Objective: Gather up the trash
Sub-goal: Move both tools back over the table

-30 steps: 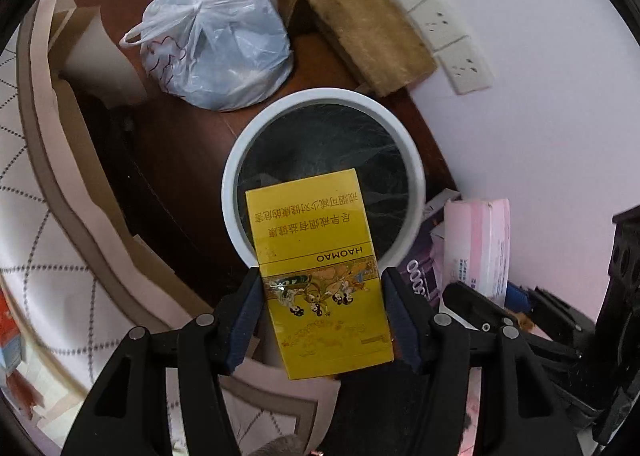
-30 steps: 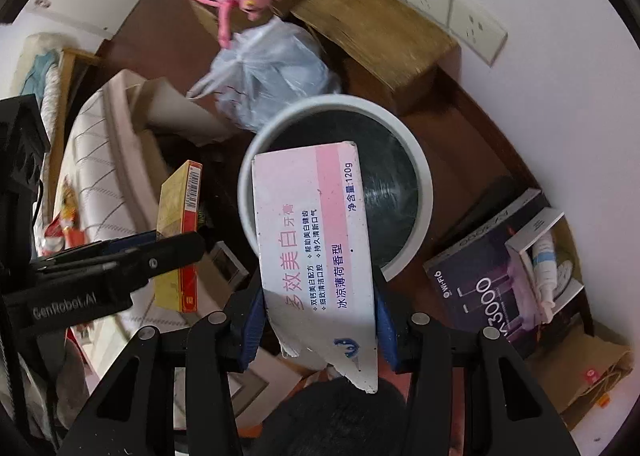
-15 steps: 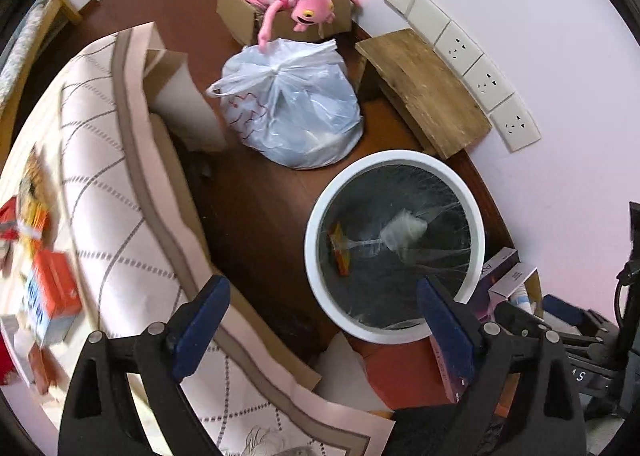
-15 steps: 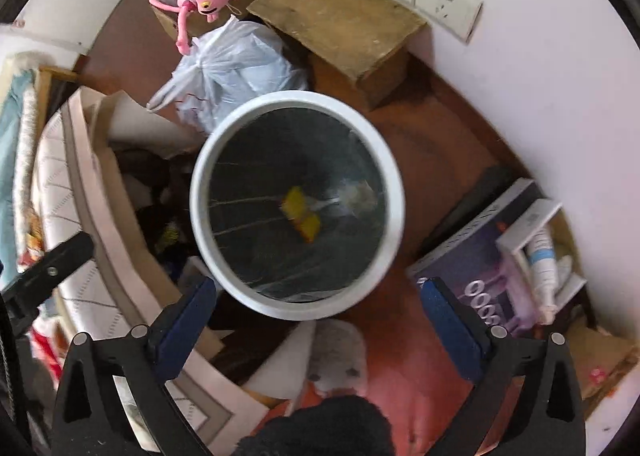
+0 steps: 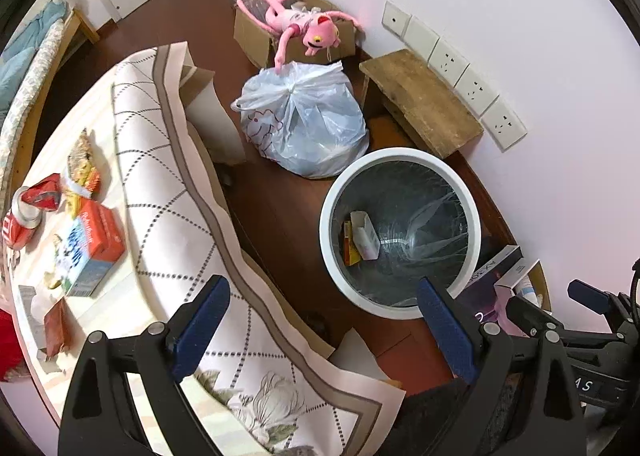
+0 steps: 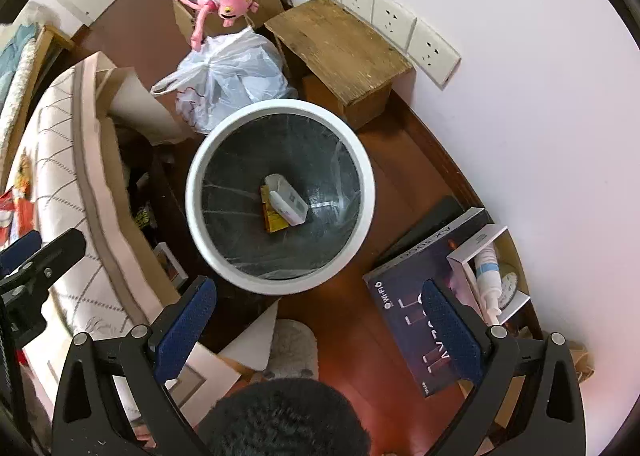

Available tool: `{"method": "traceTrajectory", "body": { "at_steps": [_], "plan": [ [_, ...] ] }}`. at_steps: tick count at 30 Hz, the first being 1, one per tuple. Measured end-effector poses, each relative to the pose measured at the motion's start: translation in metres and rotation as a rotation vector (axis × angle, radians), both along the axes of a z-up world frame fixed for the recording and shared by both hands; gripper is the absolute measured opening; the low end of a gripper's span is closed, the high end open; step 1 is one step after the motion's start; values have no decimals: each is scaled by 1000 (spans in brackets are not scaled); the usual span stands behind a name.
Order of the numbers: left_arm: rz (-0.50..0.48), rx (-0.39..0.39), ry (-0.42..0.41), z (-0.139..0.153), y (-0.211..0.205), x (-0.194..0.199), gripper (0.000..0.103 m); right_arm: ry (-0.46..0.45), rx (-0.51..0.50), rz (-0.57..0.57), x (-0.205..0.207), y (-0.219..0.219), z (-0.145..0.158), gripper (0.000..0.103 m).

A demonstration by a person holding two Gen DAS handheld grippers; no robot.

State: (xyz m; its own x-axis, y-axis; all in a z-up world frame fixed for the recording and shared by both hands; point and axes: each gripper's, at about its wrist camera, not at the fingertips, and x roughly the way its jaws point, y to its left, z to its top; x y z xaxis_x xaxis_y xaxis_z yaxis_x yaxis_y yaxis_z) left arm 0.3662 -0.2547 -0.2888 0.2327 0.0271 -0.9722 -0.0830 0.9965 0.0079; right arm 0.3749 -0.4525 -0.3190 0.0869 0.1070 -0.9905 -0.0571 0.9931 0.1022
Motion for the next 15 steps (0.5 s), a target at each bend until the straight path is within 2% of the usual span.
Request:
{"method": "traceTrajectory", "body": {
  "at_steps": [11, 15],
  "plan": [
    [14, -21, -95, 47, 13, -27, 96, -96, 27, -12, -32, 9, 57, 103],
    [44, -12, -147, 77, 28, -45, 96, -139, 98, -32, -47, 16, 91, 103]
  ]
}}
